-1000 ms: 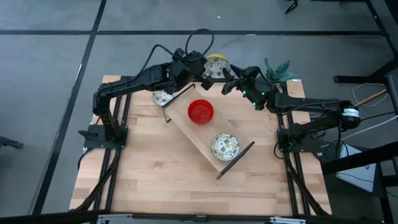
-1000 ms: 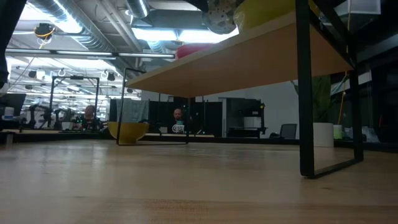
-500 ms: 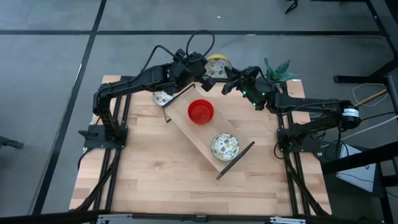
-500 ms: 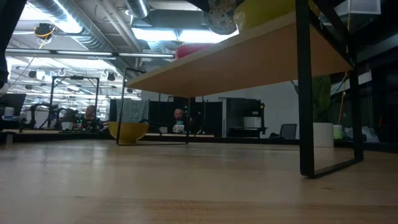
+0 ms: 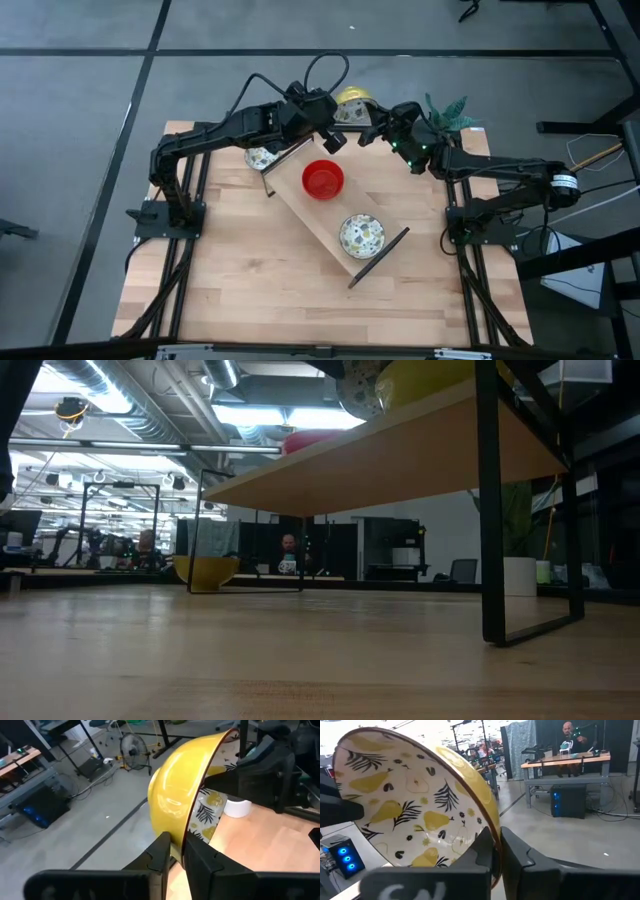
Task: Pick & Place Mini bowls
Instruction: Stack the bottom white patterned bowl on top of the white patterned bowl on the shelf
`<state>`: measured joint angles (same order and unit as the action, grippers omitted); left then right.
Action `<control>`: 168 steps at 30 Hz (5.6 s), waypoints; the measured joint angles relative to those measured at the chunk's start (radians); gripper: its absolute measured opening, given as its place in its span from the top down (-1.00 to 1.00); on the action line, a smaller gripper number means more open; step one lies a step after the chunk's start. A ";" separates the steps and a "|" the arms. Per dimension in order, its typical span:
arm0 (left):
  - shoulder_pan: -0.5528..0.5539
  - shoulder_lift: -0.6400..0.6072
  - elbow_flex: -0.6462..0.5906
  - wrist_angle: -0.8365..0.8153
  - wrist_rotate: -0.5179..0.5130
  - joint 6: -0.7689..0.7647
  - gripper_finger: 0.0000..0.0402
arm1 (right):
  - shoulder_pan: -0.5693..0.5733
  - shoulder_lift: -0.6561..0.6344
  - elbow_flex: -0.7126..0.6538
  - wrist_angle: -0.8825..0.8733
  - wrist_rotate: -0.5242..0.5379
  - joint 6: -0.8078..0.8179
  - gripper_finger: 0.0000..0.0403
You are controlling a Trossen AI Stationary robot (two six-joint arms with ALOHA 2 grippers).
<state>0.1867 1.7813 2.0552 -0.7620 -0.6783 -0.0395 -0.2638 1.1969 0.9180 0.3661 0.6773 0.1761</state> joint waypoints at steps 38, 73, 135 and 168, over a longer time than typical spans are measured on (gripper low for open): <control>-0.150 -0.322 0.002 0.147 -0.097 0.129 -0.05 | 0.005 -0.140 -0.003 -0.068 -0.209 0.161 0.93; -0.175 -0.374 0.001 -0.194 0.192 -0.032 -0.05 | 0.112 -0.105 0.680 -1.298 -0.838 0.506 0.93; -0.175 -0.505 -0.006 -0.481 0.367 -0.176 0.93 | 0.259 0.367 0.680 -1.677 -1.037 0.474 0.93; -0.175 -0.505 -0.006 -0.478 0.368 -0.186 0.92 | 0.259 0.372 0.680 -1.696 -0.999 0.478 0.90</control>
<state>0.0120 1.2762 2.0495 -1.2398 -0.3104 -0.2253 -0.0048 1.5688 1.5978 -1.3300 -0.3214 0.6536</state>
